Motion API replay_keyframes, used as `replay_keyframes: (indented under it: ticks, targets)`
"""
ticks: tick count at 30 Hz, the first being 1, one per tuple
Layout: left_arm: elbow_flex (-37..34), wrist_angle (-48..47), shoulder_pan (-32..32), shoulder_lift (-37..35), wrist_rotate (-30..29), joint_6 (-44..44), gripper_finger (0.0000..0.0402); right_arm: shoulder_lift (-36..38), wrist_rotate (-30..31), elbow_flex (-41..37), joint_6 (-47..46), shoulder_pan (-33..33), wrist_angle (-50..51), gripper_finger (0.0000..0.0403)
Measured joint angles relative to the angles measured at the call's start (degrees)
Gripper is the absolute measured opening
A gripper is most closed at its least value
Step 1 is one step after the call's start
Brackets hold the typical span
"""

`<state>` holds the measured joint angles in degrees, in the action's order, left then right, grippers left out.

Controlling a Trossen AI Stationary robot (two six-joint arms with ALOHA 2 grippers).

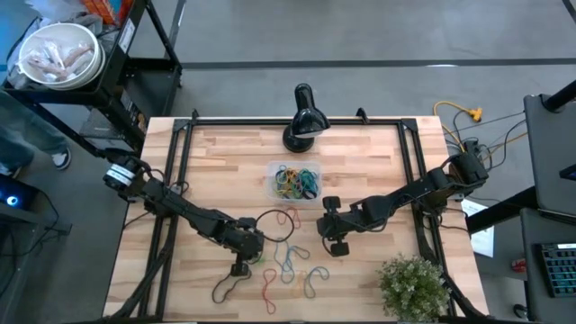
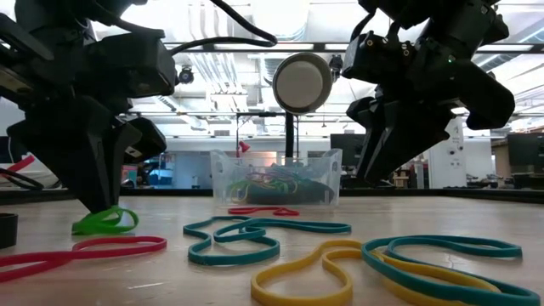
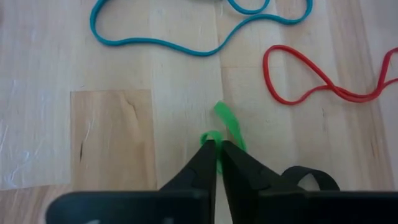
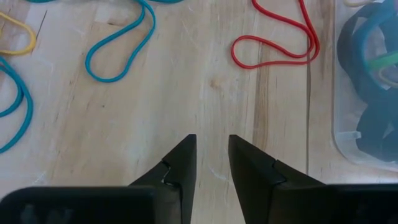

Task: Pick and place rubber bands into bin
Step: Put the green rubber band into the transparent bin

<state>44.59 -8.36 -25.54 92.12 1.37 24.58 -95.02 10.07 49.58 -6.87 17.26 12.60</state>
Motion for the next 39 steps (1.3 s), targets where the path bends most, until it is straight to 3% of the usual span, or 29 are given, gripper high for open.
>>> replay_keyframes:
  ticks: [13,22,32,39]
  targets:
    - [0.4,-0.2,-0.1,-1.2,-5.5,-5.5,0.0,0.0,0.0,0.0,0.0,0.0,0.0,0.0084]
    - [0.7,-0.1,-0.1,-6.3,-15.9,-10.6,0.0,0.0,0.0,0.0,0.0,0.0,0.0,0.0086]
    - [4.7,0.8,1.1,-10.8,-30.3,-25.5,0.0,0.0,0.1,0.0,0.0,0.0,-0.1,0.0078]
    - [7.6,1.1,7.3,-11.5,-32.1,-34.4,0.0,0.0,0.1,0.0,0.1,0.0,-0.8,0.008]
